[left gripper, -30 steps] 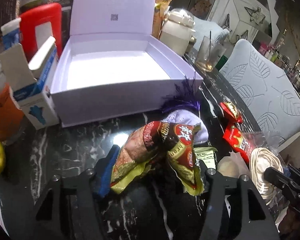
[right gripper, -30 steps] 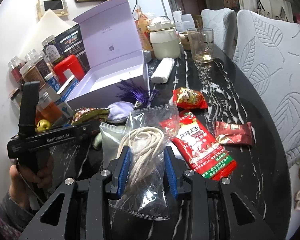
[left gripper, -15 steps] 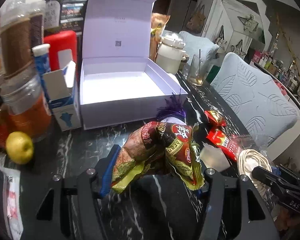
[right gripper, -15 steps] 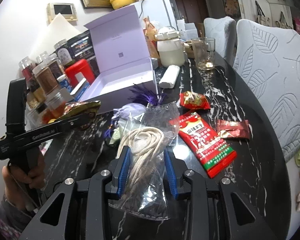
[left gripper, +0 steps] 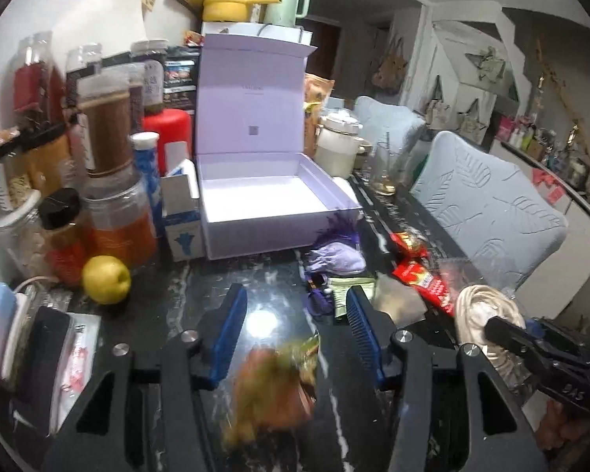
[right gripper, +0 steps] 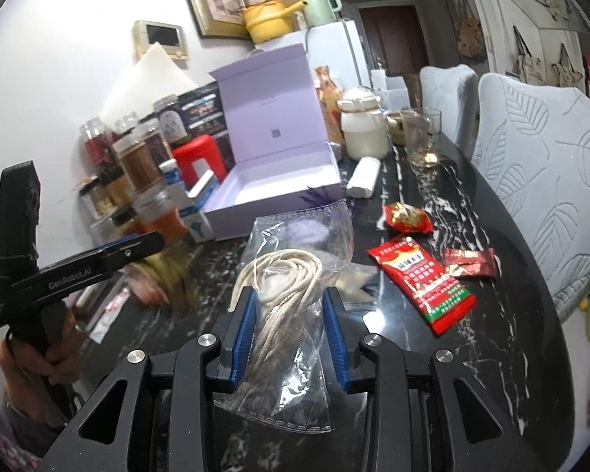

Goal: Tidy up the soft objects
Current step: 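Lift the snack wrapper with the left tool while the right tool keeps holding the string bag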

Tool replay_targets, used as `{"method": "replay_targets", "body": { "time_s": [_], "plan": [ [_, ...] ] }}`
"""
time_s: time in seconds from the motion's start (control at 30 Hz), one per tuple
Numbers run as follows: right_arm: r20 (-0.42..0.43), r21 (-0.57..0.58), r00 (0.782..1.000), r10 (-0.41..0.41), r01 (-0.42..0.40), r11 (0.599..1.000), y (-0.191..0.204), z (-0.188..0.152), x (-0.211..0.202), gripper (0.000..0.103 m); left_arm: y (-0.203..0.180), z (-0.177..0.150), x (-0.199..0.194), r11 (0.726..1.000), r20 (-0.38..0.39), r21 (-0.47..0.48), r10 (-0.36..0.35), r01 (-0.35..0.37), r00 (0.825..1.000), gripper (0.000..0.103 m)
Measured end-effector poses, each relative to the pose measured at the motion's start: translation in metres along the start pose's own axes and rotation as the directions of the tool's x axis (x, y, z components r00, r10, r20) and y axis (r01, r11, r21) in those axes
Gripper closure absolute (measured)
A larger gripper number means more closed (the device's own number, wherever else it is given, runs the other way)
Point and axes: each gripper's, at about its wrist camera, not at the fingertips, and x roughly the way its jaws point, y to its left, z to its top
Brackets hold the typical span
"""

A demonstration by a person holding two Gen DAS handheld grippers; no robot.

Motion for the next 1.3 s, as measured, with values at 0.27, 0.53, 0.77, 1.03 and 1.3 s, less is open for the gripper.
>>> {"method": "replay_targets", "body": {
  "time_s": [0.27, 0.53, 0.77, 1.03, 1.3],
  "plan": [
    [-0.008, -0.006, 1.000, 0.019, -0.019, 1.000, 0.008, -0.002, 0.002, 0.069, 0.013, -0.016, 0.006, 0.998, -0.061, -0.060, -0.034, 0.030, 0.998, 0.051],
    [-0.040, 0.003, 0.999, 0.014, -0.014, 1.000, 0.006, -0.007, 0.010, 0.069, 0.016, -0.036, 0.010, 0.994, -0.161, -0.093, -0.065, 0.050, 0.985, 0.051],
    [-0.059, -0.001, 0.998, 0.028, -0.029, 1.000, 0.006, -0.011, 0.012, 0.069, 0.014, -0.048, -0.003, 0.992, -0.186, -0.106, -0.080, 0.060, 0.979, 0.051],
    [-0.079, 0.003, 0.996, 0.030, -0.030, 1.000, 0.006, -0.017, 0.014, 0.069, 0.016, -0.075, 0.017, 0.991, -0.307, -0.126, -0.078, 0.041, 0.949, 0.049],
    [-0.095, 0.011, 0.995, 0.017, -0.016, 1.000, 0.003, -0.020, 0.017, 0.069, 0.010, -0.094, 0.034, 0.995, -0.337, -0.098, -0.043, 0.011, 0.940, 0.026]
  ]
}}
